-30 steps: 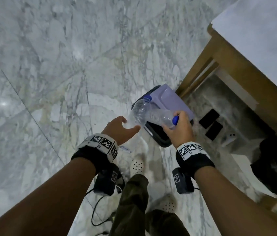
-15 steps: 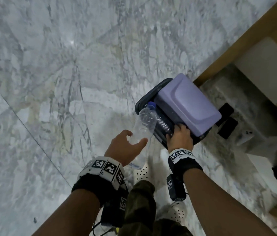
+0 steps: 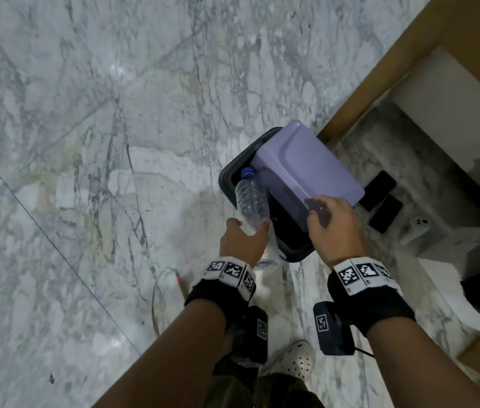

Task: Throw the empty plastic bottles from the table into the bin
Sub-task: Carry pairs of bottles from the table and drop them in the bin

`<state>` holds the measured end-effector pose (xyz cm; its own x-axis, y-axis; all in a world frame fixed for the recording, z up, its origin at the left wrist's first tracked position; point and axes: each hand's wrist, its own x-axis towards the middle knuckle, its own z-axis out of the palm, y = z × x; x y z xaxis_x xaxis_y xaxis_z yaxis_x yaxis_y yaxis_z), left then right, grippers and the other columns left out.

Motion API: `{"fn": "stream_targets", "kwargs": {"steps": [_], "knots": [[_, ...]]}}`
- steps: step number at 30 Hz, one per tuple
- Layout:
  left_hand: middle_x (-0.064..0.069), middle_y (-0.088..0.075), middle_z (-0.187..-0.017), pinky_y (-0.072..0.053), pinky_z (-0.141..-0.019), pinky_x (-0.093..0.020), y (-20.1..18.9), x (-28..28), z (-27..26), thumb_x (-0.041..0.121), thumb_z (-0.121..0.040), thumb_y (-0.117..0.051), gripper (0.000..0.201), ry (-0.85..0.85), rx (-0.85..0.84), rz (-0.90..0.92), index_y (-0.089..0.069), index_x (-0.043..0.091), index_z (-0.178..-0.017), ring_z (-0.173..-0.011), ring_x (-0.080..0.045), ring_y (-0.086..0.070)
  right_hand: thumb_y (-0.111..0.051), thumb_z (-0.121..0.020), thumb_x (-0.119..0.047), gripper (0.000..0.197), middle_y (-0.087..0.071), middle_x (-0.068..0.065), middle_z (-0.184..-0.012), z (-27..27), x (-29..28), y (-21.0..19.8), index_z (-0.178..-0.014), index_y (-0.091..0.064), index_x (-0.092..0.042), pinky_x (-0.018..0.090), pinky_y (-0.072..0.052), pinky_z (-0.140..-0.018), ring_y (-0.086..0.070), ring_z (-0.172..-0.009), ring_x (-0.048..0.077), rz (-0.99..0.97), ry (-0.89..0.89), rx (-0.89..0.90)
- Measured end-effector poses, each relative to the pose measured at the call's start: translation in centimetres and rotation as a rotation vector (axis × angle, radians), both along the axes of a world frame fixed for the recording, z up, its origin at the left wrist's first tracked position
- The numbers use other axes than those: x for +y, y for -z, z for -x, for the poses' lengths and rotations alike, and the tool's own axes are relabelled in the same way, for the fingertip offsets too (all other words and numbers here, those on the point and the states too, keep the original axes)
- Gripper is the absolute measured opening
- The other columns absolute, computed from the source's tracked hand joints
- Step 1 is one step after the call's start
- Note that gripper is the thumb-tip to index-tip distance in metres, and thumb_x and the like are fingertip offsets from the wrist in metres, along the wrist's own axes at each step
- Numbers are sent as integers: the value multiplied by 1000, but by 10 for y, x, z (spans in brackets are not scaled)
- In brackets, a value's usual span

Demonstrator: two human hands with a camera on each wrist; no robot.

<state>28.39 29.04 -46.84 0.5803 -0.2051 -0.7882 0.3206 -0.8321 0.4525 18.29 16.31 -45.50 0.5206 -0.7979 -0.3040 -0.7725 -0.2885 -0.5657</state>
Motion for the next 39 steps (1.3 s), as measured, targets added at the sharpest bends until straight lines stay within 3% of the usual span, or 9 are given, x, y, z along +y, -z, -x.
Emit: {"fn": "stream_targets", "kwargs": {"steps": [3,7,13,19,24,27,29,32,39], "knots": [[-19,-53,-129,-41,-82,-32,10,-27,12,45,-85,-61,62,-51,-64,36,-39,2,-125,-114,-35,-55,-60,-86,-13,32,-56,9,-124,7,-15,-6,-118,-64,-14,21,-39,-87,-59,-107,25,-2,1,-57],[-22,-42,-136,-42,-91,-35,29,-56,24,20,-88,-62,54,0,-109,36,-36,-6,-128,-118,-38,-50,-62,-85,-11,35,-54,9,-126,15,-33,-3,-119,-64,-14,19,-35,-93,-56,-112,23,-16,31,-70],[-21,-18,-153,-31,-111,-33,59,-77,26,11,-88,-56,46,379,-262,-37,-42,-5,-129,-135,-34,-37,-59,-85,-13,36,-56,1,-123,16,-41,14,-119,-65,-22,21,-37,-96,-53,-114,17,-69,-27,-42],[-14,-62,-119,-41,-93,-41,64,-101,2,26,-85,-54,33,737,-414,-215,-64,4,-108,-120,-34,-47,-57,-87,-17,37,-58,-1,-123,14,-40,15,-123,-63,-20,29,-38,-100,-48,-119,21,12,-46,-35],[-13,-41,-139,-41,-96,-45,65,-103,-7,23,-82,-57,43,823,-559,-246,-57,7,-122,-126,-32,-41,-56,-85,-15,38,-59,2,-123,14,-40,12,-122,-64,-18,24,-35,-94,-52,-118,23,23,-33,-56],[-14,-50,-137,-37,-106,-46,72,-97,-13,23,-84,-54,44,997,-417,-232,-54,7,-125,-129,-33,-43,-54,-87,-18,40,-54,1,-132,12,-43,8,-126,-60,-23,26,-37,-93,-51,-121,22,-50,-3,13],[-17,-61,-125,-41,-104,-45,73,-94,-21,19,-86,-51,35,979,-300,-202,-60,6,-117,-123,-35,-51,-53,-87,-19,42,-53,2,-135,12,-46,8,-129,-58,-22,29,-40,-95,-52,-119,23,-82,-1,17],[-20,-69,-105,-53,-86,-40,62,-93,-28,14,-84,-47,28,874,-217,-123,-65,3,-101,-102,-38,-65,-53,-89,-18,41,-54,-2,-132,14,-51,8,-129,-56,-23,24,-38,-87,-52,-99,14,-108,-15,3],[-11,-68,-119,-44,-94,-28,13,-80,-26,9,-89,-42,37,692,-278,106,-67,10,-116,-112,-29,-61,-53,-87,-15,34,-64,-2,-119,19,-55,-8,-117,-64,-27,40,-47,-100,-60,-110,21,-227,39,-86]]}}
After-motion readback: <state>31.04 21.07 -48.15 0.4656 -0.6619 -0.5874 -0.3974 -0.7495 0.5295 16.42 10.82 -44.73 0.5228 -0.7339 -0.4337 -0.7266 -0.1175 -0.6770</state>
